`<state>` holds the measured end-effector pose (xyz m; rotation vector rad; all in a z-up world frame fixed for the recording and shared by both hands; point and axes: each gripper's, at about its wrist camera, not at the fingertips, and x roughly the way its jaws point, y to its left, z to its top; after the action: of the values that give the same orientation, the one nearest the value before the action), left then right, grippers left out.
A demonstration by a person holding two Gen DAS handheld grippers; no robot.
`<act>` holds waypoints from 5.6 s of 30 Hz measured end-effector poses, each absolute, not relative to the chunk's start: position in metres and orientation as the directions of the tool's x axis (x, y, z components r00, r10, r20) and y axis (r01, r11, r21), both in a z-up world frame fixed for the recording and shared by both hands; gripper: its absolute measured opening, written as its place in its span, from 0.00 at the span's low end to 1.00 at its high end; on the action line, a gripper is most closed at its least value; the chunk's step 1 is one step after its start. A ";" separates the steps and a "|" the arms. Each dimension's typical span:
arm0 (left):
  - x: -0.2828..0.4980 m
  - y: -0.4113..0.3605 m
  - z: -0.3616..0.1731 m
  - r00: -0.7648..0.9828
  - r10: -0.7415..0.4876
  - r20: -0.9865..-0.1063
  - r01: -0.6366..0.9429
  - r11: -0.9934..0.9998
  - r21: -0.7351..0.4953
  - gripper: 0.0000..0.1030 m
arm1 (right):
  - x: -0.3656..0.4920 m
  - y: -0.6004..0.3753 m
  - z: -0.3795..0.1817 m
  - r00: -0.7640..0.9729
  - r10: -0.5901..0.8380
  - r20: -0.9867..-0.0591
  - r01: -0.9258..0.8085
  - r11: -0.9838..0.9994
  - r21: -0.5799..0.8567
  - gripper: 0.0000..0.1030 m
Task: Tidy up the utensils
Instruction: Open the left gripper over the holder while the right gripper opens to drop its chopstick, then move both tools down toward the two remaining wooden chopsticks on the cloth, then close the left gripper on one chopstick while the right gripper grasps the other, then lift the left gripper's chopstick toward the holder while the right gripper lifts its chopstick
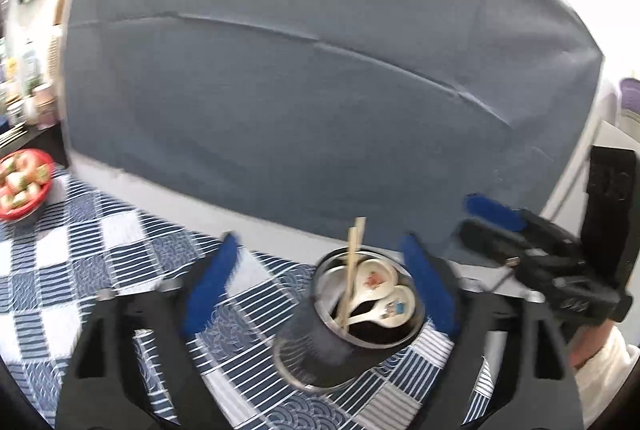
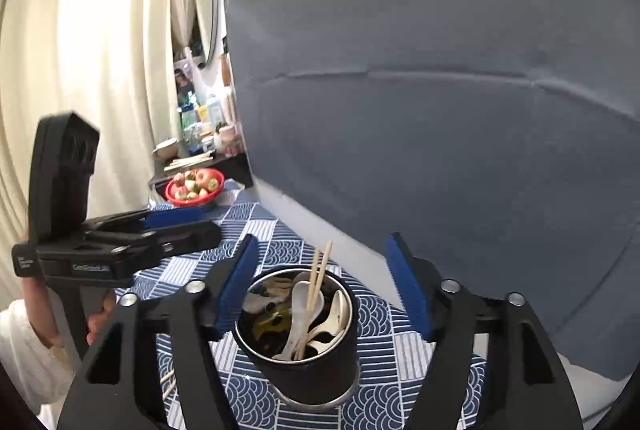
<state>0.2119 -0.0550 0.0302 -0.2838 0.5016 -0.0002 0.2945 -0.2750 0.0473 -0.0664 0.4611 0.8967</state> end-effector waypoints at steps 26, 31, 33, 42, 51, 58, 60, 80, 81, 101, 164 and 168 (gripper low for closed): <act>0.069 0.003 -0.041 0.622 0.176 -0.763 -0.416 0.900 -0.132 0.94 | 0.216 -0.249 -0.003 0.407 0.697 -0.591 -0.799 0.585 0.140 0.85; 0.051 -0.001 -0.060 0.556 0.182 -0.811 -0.410 0.909 -0.076 0.94 | 0.196 -0.237 -0.021 0.360 0.686 -0.633 -0.820 0.556 0.136 0.85; 0.044 -0.002 -0.070 0.529 0.175 -0.830 -0.399 0.915 -0.061 0.94 | 0.188 -0.232 -0.031 0.335 0.676 -0.656 -0.829 0.543 0.135 0.85; 0.024 -0.007 -0.116 0.443 0.062 -0.894 -0.303 0.949 -0.084 0.94 | 0.158 -0.203 -0.078 0.237 0.596 -0.767 -0.870 0.481 0.105 0.85; 0.020 -0.015 -0.141 0.394 -0.021 -0.919 -0.218 0.969 -0.116 0.94 | 0.140 -0.173 -0.119 0.158 0.508 -0.847 -0.889 0.446 0.102 0.85; 0.028 -0.016 -0.155 0.363 -0.038 -0.931 -0.189 0.975 -0.113 0.94 | 0.147 -0.151 -0.138 0.107 0.451 -0.886 -0.866 0.481 0.140 0.85; 0.030 -0.016 -0.156 0.364 -0.035 -0.931 -0.182 0.977 -0.108 0.94 | 0.150 -0.145 -0.142 0.090 0.441 -0.893 -0.855 0.494 0.157 0.85; 0.046 -0.008 -0.163 0.384 0.031 -0.923 -0.072 0.997 0.003 0.96 | 0.153 -0.112 -0.164 0.162 0.315 -0.935 -0.827 0.560 0.046 0.94; 0.047 -0.008 -0.163 0.380 0.029 -0.925 -0.068 0.998 0.003 0.96 | 0.153 -0.112 -0.164 0.160 0.313 -0.936 -0.828 0.558 0.046 0.94; 0.040 0.016 -0.146 0.373 0.078 -0.925 -0.247 0.969 -0.017 0.07 | 0.182 -0.175 -0.154 0.171 0.290 -0.942 -0.845 0.534 0.011 0.04; 0.116 -0.052 0.018 0.528 0.087 -0.845 -0.184 0.983 -0.014 0.04 | 0.251 -0.384 -0.002 0.471 0.495 -0.730 -0.569 0.803 0.177 0.05; 0.125 -0.060 0.034 0.540 0.099 -0.836 -0.159 0.987 0.014 0.04 | 0.258 -0.384 0.016 0.495 0.513 -0.701 -0.570 0.801 0.184 0.05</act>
<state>0.1249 -0.0596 0.0339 -0.0664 0.9887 0.1533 0.2580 -0.3836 0.0156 -0.0752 0.8237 0.6571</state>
